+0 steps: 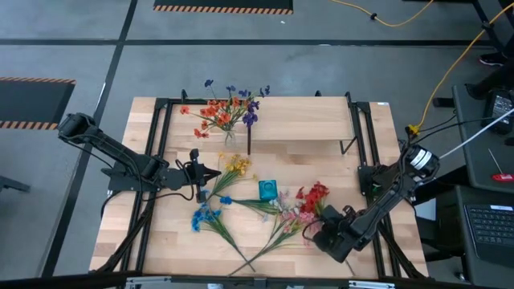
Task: Pick and place flowers into a vace then onto a shelf
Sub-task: Put the red flowers into the transparent vase
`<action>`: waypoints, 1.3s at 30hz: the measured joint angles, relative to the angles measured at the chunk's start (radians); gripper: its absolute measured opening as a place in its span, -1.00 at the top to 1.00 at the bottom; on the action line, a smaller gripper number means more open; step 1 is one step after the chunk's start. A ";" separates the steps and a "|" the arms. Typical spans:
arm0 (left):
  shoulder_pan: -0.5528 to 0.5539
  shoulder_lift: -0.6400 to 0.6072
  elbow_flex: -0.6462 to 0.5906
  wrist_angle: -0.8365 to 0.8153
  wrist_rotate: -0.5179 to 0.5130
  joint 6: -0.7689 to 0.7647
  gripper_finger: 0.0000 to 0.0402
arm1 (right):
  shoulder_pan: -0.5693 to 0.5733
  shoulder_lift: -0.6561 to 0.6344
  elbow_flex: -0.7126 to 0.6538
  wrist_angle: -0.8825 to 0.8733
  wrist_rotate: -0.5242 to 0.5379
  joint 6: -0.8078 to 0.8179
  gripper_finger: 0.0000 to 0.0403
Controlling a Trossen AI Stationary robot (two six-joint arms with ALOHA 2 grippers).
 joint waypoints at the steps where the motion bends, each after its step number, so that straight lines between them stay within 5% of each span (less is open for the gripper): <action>1: 0.000 0.000 0.000 0.000 0.000 0.000 0.96 | 0.000 -0.008 -0.001 -0.019 -0.002 0.020 0.53; 6: 0.000 0.000 0.000 0.000 0.000 0.000 0.98 | -0.010 -0.035 -0.002 -0.058 0.047 0.024 0.93; 23: 0.000 0.000 0.000 0.000 0.000 0.001 0.96 | -0.080 -0.130 -0.002 -0.262 0.119 0.050 0.97; 32: 0.000 0.000 0.000 0.000 0.001 -0.017 0.98 | -0.079 -0.285 -0.002 -0.272 0.362 -0.034 0.97; 39: 0.000 0.000 0.000 0.000 0.082 -0.048 0.98 | -0.116 -0.369 -0.002 -0.268 0.442 -0.157 0.97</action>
